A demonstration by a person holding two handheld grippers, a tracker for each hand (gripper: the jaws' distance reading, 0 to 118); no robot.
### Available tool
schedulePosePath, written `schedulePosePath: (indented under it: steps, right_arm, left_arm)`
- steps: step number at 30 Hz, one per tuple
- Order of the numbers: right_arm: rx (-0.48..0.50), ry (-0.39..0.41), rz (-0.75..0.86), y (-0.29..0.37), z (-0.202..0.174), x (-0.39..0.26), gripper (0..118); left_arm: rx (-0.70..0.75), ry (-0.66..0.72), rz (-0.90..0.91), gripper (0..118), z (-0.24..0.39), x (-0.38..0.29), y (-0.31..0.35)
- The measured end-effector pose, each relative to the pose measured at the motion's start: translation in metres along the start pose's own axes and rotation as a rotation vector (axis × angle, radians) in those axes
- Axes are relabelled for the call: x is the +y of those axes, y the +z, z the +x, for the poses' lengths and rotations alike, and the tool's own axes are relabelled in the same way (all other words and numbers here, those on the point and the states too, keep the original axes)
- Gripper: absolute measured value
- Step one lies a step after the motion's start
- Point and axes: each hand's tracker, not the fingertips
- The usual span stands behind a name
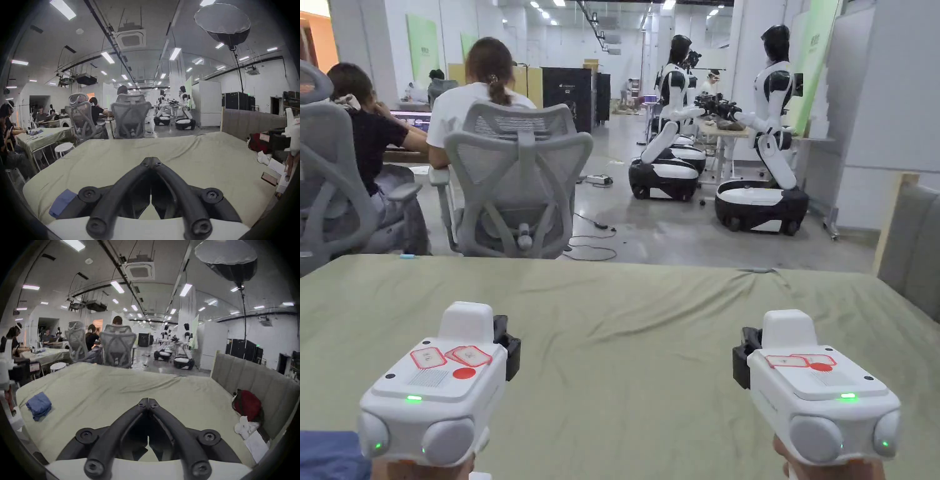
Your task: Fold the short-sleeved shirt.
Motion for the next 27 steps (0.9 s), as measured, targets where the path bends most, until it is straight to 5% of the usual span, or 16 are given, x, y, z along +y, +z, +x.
schedulePosePath:
  steps: [7, 10, 16, 20, 27]
  right_arm:
    - [-0.014, 0.009, 0.047, -0.005, 0.009, 0.010, 0]
    - [-0.012, -0.005, 0.053, -0.008, 0.009, 0.008, 0]
    - [-0.009, -0.027, 0.038, -0.012, 0.009, -0.001, 64]
    - [-0.001, -0.020, 0.040, -0.010, 0.007, -0.005, 118]
    - [0.036, -0.017, 0.016, -0.002, -0.001, 0.000, 118]
  left_arm:
    - [0.002, -0.024, 0.023, 0, 0.009, 0.011, -0.003]
    - [-0.007, -0.021, 0.027, 13, 0.008, 0.015, -0.002]
    - [-0.002, -0.026, 0.055, 60, 0.008, 0.019, 0.006]
    - [-0.007, -0.028, 0.083, 106, 0.008, 0.019, 0.012]
    - [-0.019, -0.060, 0.112, 118, 0.014, 0.016, 0.018]
